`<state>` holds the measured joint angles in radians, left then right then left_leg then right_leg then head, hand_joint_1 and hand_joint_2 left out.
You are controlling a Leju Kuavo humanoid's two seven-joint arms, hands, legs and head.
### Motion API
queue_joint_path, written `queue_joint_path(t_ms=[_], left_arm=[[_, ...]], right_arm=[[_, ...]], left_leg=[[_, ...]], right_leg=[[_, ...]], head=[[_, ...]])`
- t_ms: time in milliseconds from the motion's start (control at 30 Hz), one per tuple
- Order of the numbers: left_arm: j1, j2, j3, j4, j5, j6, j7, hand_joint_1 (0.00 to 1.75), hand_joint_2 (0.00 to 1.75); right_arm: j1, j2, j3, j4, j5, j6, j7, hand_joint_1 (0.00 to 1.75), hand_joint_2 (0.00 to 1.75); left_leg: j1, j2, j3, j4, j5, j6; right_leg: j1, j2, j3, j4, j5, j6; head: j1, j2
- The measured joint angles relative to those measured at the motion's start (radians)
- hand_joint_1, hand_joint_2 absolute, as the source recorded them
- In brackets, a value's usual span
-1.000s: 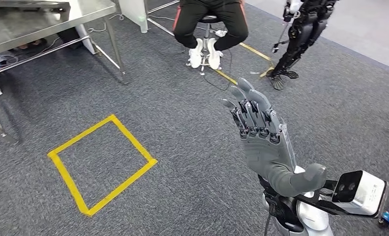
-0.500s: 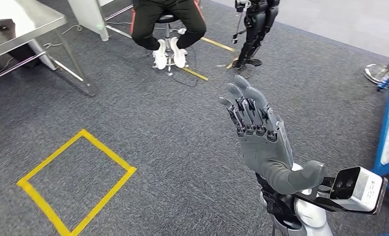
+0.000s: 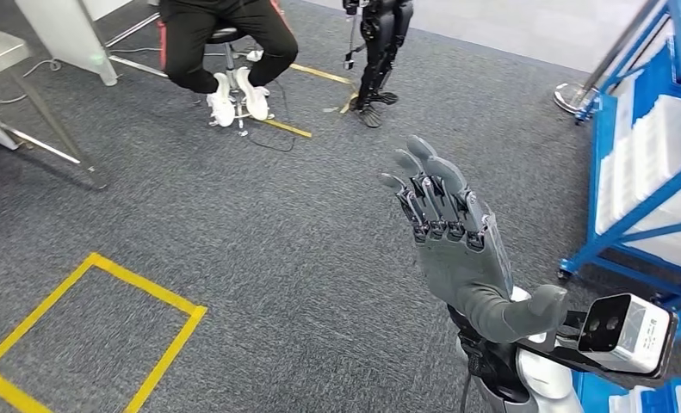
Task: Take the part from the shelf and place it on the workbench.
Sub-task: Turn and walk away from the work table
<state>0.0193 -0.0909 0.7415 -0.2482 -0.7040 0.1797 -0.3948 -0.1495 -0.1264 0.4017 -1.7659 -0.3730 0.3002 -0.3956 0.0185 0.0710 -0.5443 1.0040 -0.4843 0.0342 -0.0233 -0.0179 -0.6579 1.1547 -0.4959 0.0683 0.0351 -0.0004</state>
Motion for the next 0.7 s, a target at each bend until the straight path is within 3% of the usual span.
queue_joint_path(t_ms=[67, 100, 167, 200, 267, 333, 367, 400, 433, 467, 500, 567, 633, 700], left_arm=[[0.0, -0.001, 0.0, -0.001, -0.003, 0.0, 0.0, 0.0, 0.0], [0.0, -0.001, 0.0, -0.002, -0.004, 0.001, 0.0, 0.0, 0.0], [-0.001, -0.002, 0.0, -0.004, -0.006, 0.002, 0.0, 0.0, 0.0], [-0.002, -0.002, 0.0, -0.004, -0.007, 0.002, 0.0, 0.0, 0.0], [-0.002, -0.004, 0.0, -0.005, -0.008, 0.002, 0.0, 0.0, 0.0], [0.001, -0.005, 0.0, -0.005, -0.009, 0.002, 0.0, 0.0, 0.0], [0.003, -0.005, 0.0, -0.005, -0.008, 0.003, 0.0, 0.0, 0.0], [0.004, -0.004, 0.0, -0.005, -0.008, 0.003, 0.0, 0.0, 0.0], [0.005, -0.005, 0.0, -0.005, -0.008, 0.003, 0.0, 0.0, 0.0], [0.005, -0.005, 0.0, -0.005, -0.008, 0.003, 0.0, 0.0, 0.0], [0.004, -0.005, 0.0, -0.005, -0.008, 0.003, 0.0, 0.0, 0.0], [0.004, -0.004, 0.0, -0.005, -0.008, 0.003, 0.0, 0.0, 0.0], [0.005, -0.005, 0.0, -0.005, -0.008, 0.003, 0.0, 0.0, 0.0], [0.004, -0.005, 0.0, -0.006, -0.008, 0.003, 0.0, 0.0, 0.0]], right_arm=[[-0.001, 0.0, 0.0, -0.001, 0.003, -0.002, 0.0, 0.0, 0.0], [-0.002, 0.001, 0.0, -0.001, 0.005, -0.002, 0.0, 0.0, 0.0], [-0.001, 0.0, 0.0, -0.002, 0.006, -0.003, 0.001, 0.0, 0.0], [0.0, -0.001, 0.0, -0.002, 0.007, -0.004, 0.001, 0.0, 0.0], [-0.001, 0.0, 0.0, -0.004, 0.007, -0.004, 0.001, 0.0, 0.0], [-0.002, 0.003, 0.0, -0.004, 0.007, -0.004, 0.001, 0.0, 0.0], [-0.001, 0.004, 0.0, -0.004, 0.007, -0.004, 0.002, 0.0, 0.0], [0.0, 0.005, 0.001, -0.004, 0.007, -0.004, 0.002, 0.0, 0.0], [0.001, 0.005, 0.001, -0.004, 0.007, -0.004, 0.002, 0.0, 0.0], [0.002, 0.005, 0.001, -0.004, 0.007, -0.004, 0.002, 0.0, 0.0], [0.001, 0.005, 0.001, -0.004, 0.007, -0.004, 0.002, 0.0, 0.0], [0.0, 0.006, 0.001, -0.004, 0.007, -0.004, 0.002, 0.0, 0.0], [-0.001, 0.006, 0.002, -0.004, 0.007, -0.004, 0.002, 0.0, 0.0], [0.0, 0.006, 0.002, -0.004, 0.007, -0.004, 0.002, 0.0, 0.0]], left_leg=[[-0.005, 0.019, 0.006, 0.001, -0.006, -0.011], [-0.007, 0.028, 0.008, 0.001, -0.007, -0.016], [-0.008, 0.045, 0.013, -0.002, -0.008, -0.027], [-0.005, 0.04, 0.013, 0.0, -0.012, -0.033], [0.0, -0.007, -0.006, 0.05, -0.051, -0.041], [0.002, -0.061, -0.065, 0.176, -0.121, -0.043], [0.002, -0.071, -0.099, 0.241, -0.148, -0.044], [0.002, -0.074, -0.122, 0.283, -0.157, -0.044], [0.003, -0.075, -0.127, 0.287, -0.144, -0.044], [0.004, -0.077, -0.112, 0.251, -0.112, -0.043], [0.007, -0.084, -0.085, 0.191, -0.074, -0.043], [0.014, -0.127, -0.028, 0.069, -0.023, -0.043], [0.014, -0.154, -0.01, 0.026, -0.017, -0.04], [0.008, -0.136, -0.01, 0.024, -0.015, -0.031]], right_leg=[[0.006, -0.038, 0.073, -0.123, 0.034, 0.001], [0.009, -0.047, 0.087, -0.147, 0.04, -0.005], [0.015, -0.029, 0.084, -0.151, 0.044, -0.021], [0.01, -0.018, 0.083, -0.153, 0.047, -0.027], [0.0, 0.003, 0.083, -0.158, 0.054, -0.045], [-0.001, 0.023, 0.082, -0.159, 0.056, -0.058], [0.001, 0.034, 0.081, -0.159, 0.056, -0.061], [0.002, 0.047, 0.081, -0.159, 0.056, -0.061], [0.003, 0.06, 0.081, -0.158, 0.056, -0.061], [0.003, 0.073, 0.083, -0.157, 0.056, -0.061], [0.003, 0.086, 0.084, -0.156, 0.056, -0.06], [0.006, 0.11, 0.079, -0.147, 0.055, -0.054], [0.01, 0.129, 0.068, -0.141, 0.056, -0.042], [0.007, 0.146, 0.059, -0.145, 0.061, -0.03]], head=[[-0.001, 0.0], [-0.002, 0.0], [-0.003, 0.0], [-0.004, 0.0], [-0.006, 0.0], [-0.009, 0.0], [-0.01, 0.0], [-0.01, 0.0], [-0.01, 0.0], [-0.01, 0.0], [-0.01, 0.0], [-0.01, 0.0], [-0.009, 0.0], [-0.008, 0.0]])
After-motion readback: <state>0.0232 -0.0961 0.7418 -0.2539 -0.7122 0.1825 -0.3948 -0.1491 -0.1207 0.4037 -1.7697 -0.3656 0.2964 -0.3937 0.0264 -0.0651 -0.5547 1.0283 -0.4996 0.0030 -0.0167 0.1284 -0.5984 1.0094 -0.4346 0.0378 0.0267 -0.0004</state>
